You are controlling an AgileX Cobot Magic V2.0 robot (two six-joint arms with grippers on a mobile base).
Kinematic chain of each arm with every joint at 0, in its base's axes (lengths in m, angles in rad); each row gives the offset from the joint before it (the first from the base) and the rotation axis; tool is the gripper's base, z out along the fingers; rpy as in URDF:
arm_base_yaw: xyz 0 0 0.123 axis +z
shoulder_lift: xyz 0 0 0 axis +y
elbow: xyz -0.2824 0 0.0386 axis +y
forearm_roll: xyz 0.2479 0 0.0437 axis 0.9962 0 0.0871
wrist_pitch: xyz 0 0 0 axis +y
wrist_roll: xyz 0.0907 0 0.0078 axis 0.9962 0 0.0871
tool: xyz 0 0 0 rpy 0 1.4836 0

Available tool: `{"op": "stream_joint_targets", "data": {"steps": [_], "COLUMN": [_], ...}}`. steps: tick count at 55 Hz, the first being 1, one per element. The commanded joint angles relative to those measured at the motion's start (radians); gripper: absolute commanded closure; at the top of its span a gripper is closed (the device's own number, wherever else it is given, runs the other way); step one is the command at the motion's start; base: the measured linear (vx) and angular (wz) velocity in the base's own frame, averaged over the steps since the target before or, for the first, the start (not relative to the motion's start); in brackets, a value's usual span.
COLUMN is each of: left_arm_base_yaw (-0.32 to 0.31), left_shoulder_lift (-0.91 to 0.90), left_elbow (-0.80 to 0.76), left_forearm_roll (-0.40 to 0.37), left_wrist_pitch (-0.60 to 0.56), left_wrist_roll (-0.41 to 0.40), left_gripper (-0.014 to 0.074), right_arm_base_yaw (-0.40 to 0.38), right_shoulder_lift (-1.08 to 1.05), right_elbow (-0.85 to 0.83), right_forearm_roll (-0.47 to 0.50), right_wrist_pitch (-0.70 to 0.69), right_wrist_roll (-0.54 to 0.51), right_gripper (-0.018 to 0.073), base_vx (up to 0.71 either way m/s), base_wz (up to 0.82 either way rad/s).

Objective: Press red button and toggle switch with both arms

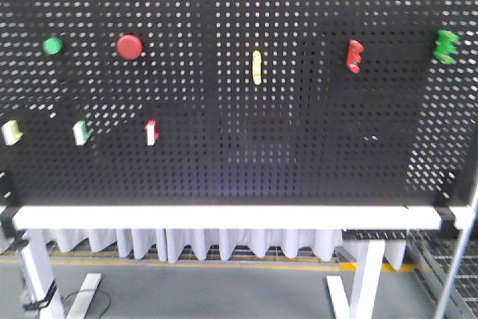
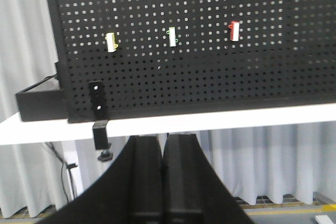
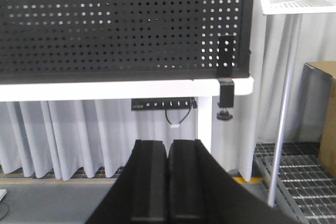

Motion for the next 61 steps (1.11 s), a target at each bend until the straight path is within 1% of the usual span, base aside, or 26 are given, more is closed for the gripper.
{"op": "stream_joint_targets", "data": {"steps": [1, 29, 61], "left_arm_base_yaw": [-0.004, -0.004, -0.004], "left_shoulder_lift": [-0.004, -0.004, -0.004], "left_elbow": [0.011, 0.011, 0.011], "left_forearm_roll": [-0.008, -0.008, -0.008], "left_wrist_pitch": [-0.084, -0.084, -0.084], "left_wrist_roll": [-0.012, -0.012, -0.012], "left_gripper": [0.0594, 0.0594, 0.0594], "right_arm_base_yaw": [-0.003, -0.003, -0.003], "right_shoulder_lift": [-0.016, -0.016, -0.016], "right_elbow": [0.006, 0.006, 0.006], "right_forearm_roll": [-0.002, -0.002, -0.002], "right_wrist_pitch": [-0.078, -0.078, -0.078], "right_wrist_roll": [-0.008, -0.008, -0.008], "right_gripper": [0.0559, 0.0559, 0.0559], "base_vx": [0.39, 0.28, 0.08], "base_wz": [-0.02, -0.03, -0.01]}}
